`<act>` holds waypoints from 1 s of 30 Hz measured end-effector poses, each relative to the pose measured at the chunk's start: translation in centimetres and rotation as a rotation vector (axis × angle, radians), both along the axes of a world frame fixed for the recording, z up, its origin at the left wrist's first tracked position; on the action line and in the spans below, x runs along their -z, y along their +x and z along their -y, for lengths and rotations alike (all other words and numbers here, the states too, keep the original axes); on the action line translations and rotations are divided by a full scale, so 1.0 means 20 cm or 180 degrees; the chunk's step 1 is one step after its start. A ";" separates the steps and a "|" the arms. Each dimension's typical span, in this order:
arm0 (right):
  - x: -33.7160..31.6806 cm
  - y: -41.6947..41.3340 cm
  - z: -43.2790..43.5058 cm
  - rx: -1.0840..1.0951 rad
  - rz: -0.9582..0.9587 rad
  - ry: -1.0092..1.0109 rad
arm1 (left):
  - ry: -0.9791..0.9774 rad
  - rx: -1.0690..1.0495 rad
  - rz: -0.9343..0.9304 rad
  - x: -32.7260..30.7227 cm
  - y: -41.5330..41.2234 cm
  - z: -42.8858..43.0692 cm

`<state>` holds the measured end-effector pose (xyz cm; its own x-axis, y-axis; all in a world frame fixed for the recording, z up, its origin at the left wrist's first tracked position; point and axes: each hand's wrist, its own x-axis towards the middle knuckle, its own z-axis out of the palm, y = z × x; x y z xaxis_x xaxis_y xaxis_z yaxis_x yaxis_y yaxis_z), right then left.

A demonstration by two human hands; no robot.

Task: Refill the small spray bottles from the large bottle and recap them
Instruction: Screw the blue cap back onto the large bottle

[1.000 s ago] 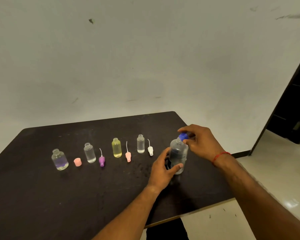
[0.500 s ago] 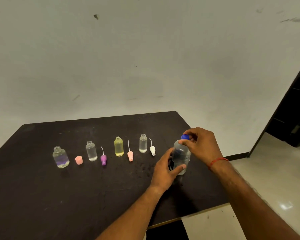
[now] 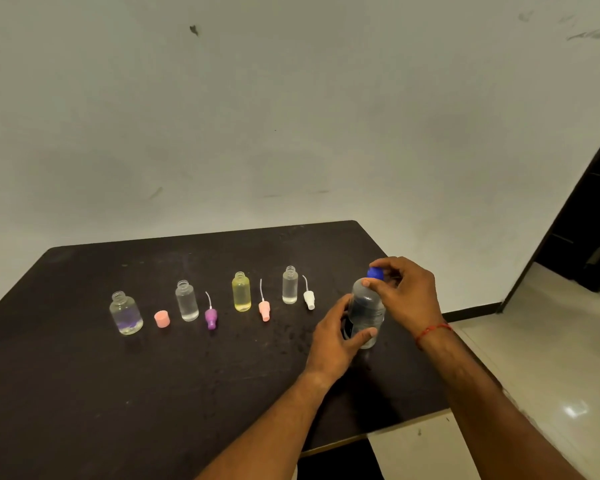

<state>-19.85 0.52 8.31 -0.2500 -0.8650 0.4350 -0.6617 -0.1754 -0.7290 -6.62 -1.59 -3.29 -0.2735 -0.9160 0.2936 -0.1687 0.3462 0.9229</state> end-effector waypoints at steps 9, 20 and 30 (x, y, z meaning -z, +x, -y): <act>0.00 -0.01 -0.01 -0.0276 0.0146 0.0028 | -0.0009 0.0008 -0.0030 0.01 0.01 0.00; 0.00 0.02 0.00 0.0168 -0.0106 0.0105 | 0.0028 0.0014 -0.0025 0.01 0.01 0.00; 0.04 0.01 -0.03 -0.0055 0.0011 -0.0038 | 0.0138 0.0041 -0.0029 0.03 0.00 0.02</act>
<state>-19.67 1.12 7.48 -0.2365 -0.8639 0.4447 -0.6560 -0.1956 -0.7290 -6.72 -1.99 -3.83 -0.2829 -0.9243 0.2561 -0.1561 0.3078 0.9386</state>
